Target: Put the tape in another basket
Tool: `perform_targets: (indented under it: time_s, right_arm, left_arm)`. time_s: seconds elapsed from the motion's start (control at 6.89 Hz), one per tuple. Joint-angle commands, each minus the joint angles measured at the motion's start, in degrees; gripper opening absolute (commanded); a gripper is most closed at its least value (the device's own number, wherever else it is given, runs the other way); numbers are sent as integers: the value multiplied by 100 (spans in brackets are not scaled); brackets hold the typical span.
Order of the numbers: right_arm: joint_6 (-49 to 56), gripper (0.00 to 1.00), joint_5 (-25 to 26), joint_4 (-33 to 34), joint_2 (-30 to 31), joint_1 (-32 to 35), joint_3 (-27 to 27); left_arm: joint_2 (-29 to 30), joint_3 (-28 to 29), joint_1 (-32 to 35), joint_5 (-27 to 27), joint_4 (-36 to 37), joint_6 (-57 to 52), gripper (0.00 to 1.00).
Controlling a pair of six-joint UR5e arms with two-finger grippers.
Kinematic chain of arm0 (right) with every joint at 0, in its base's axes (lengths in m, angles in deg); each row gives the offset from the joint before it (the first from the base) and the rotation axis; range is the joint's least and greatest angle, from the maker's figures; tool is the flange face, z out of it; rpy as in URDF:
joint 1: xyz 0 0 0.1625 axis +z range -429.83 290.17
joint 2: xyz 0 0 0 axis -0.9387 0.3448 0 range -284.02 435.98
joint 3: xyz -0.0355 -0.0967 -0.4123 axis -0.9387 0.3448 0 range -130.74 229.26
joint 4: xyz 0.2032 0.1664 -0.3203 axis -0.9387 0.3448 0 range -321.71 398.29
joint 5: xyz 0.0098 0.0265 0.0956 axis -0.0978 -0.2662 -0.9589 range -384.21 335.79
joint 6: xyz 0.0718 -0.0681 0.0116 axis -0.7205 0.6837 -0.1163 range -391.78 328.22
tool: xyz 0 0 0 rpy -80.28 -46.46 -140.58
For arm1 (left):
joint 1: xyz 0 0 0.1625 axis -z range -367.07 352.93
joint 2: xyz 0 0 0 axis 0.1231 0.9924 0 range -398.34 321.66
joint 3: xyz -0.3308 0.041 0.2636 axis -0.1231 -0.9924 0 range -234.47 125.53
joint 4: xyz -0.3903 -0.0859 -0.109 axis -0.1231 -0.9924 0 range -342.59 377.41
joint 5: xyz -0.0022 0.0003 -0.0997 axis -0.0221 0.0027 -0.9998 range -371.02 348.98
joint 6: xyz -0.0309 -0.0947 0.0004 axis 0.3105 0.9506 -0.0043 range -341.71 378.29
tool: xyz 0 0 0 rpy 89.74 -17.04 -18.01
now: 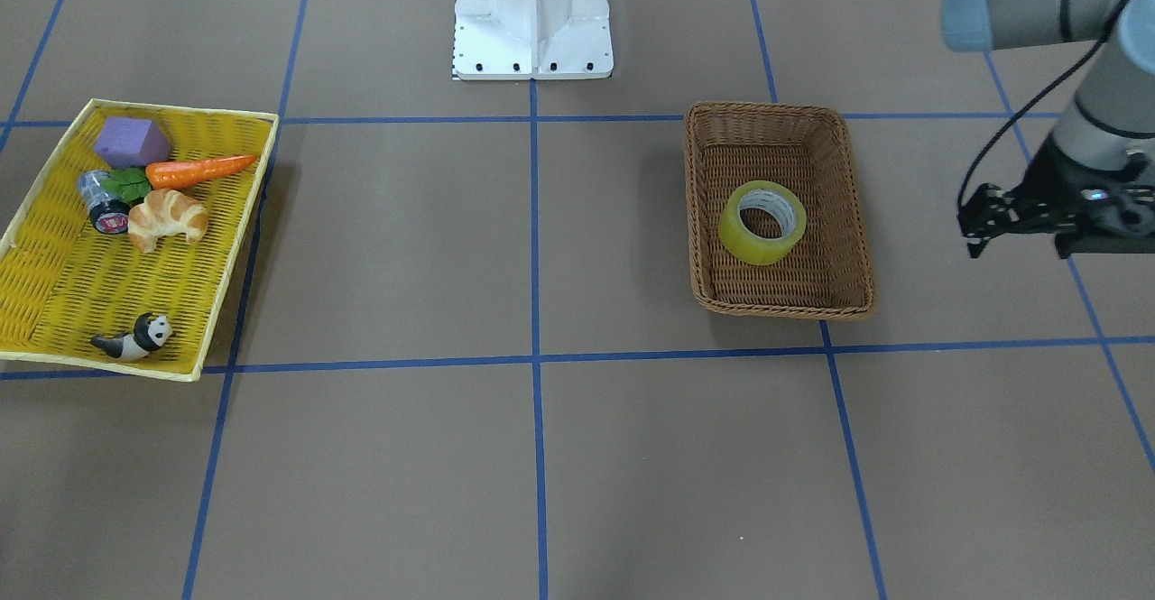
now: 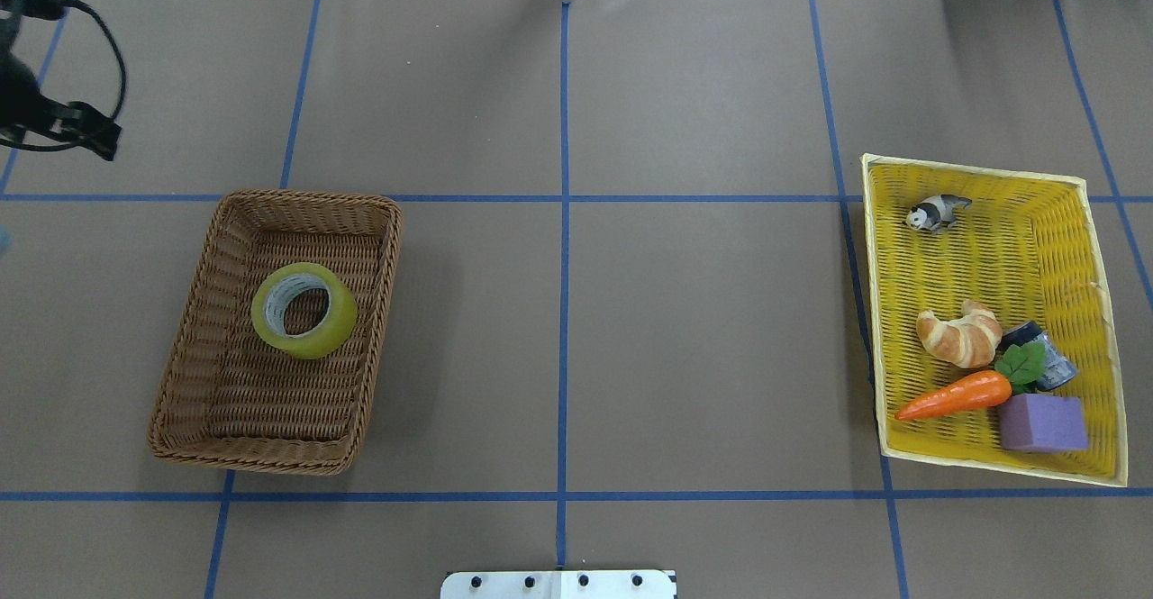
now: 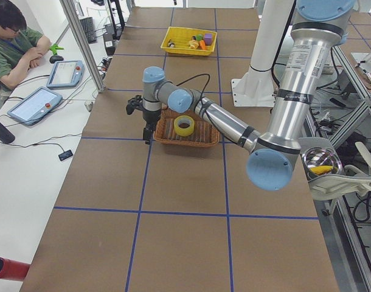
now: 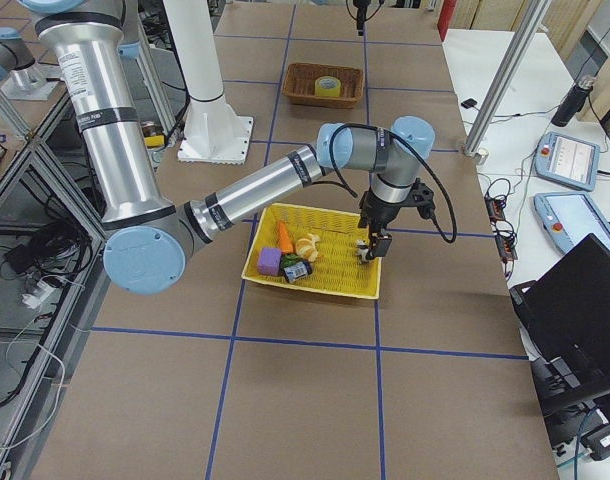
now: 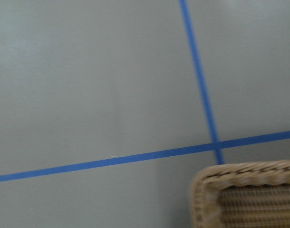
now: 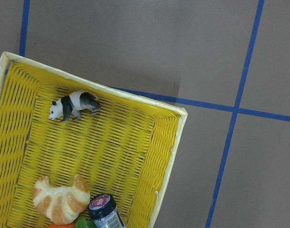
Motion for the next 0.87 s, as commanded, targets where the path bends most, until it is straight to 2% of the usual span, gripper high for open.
perform_targets:
  time_s: [0.0, 0.15, 0.29, 0.73]
  right_arm:
    - [689, 100, 25, -297, 121, 252, 322]
    - [1138, 100, 17, -299, 209, 489, 490]
    - [1369, 100, 17, -342, 471, 657, 483]
    - [1310, 100, 78, -851, 649, 702, 972]
  left_arm:
    - [-466, 508, 1282, -974, 59, -2002, 98]
    - [-652, 598, 1686, -953, 60, -2450, 98]
    - [-1089, 651, 2030, -1005, -27, -2515, 98]
    - [-1733, 783, 2235, -944, -28, -2551, 98]
